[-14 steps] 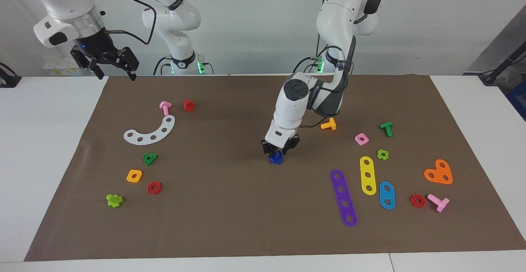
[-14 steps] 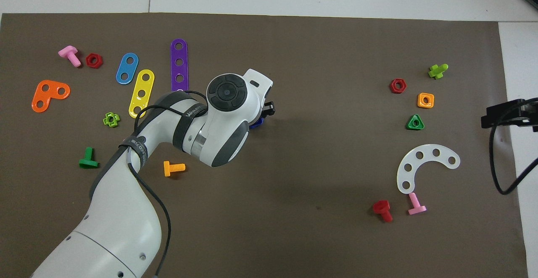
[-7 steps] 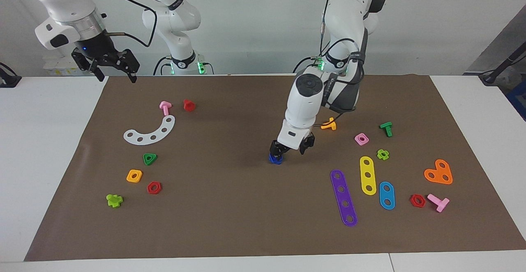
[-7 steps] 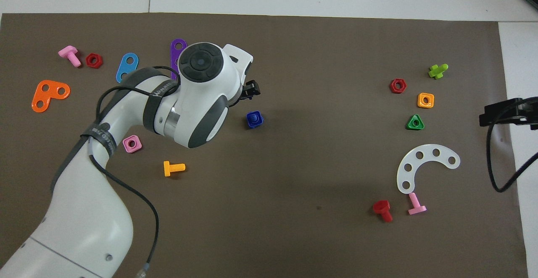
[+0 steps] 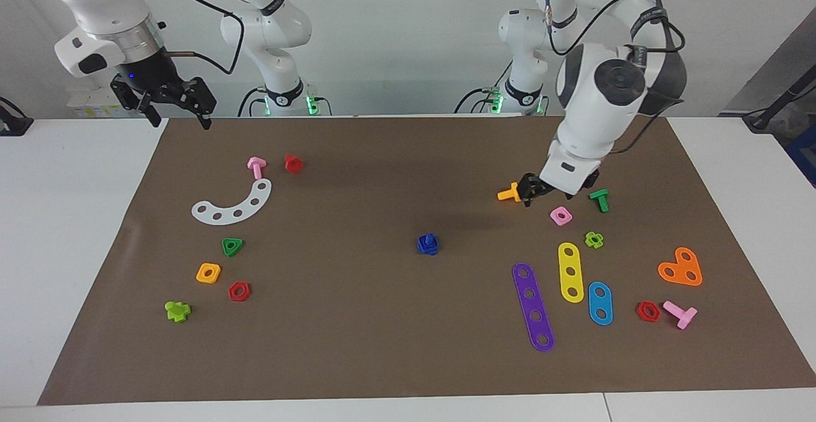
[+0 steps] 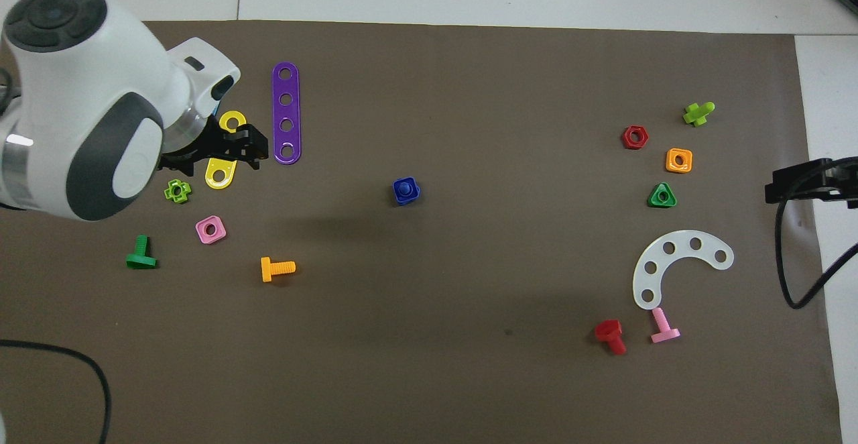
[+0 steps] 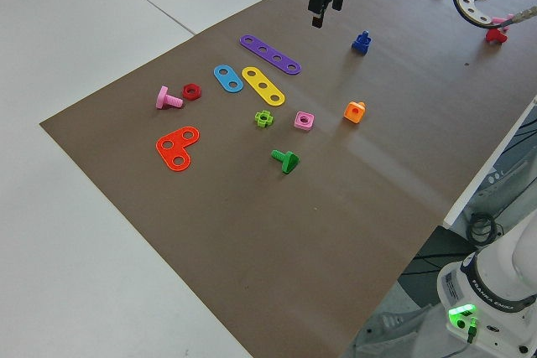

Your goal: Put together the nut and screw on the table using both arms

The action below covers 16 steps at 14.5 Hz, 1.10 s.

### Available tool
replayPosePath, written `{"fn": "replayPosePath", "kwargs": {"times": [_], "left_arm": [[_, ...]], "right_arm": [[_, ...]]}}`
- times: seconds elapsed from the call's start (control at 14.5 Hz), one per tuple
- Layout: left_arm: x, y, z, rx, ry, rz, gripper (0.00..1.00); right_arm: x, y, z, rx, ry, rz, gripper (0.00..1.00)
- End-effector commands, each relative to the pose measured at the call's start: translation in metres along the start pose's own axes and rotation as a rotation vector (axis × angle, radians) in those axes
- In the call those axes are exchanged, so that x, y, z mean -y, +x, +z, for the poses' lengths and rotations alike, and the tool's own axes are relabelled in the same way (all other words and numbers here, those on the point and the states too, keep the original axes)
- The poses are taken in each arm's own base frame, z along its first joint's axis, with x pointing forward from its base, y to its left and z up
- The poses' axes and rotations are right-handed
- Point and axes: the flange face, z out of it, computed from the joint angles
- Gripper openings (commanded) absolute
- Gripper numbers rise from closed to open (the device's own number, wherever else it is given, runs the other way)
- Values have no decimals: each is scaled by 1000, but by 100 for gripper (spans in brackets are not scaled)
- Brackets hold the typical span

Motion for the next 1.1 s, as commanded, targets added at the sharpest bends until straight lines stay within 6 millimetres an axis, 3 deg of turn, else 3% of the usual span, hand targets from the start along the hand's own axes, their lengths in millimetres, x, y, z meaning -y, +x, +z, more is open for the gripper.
{"fn": "replayPosePath", "kwargs": {"times": [0.0, 0.21, 0.34, 0.62, 1.03], "left_arm": [[67, -12, 14, 43, 10, 139, 98], [138, -16, 5, 30, -6, 198, 98], [154, -23, -11, 3, -4, 204, 98], [150, -47, -67, -100, 14, 193, 100], [137, -63, -95, -139, -9, 173, 100]], "right_arm": [[1, -6, -1, -20, 2, -25, 100], [2, -6, -1, -22, 6, -24, 100], [1, -6, -2, -25, 6, -22, 100], [3, -6, -4, -30, 6, -27, 100], [3, -6, -4, -29, 7, -27, 100]]}}
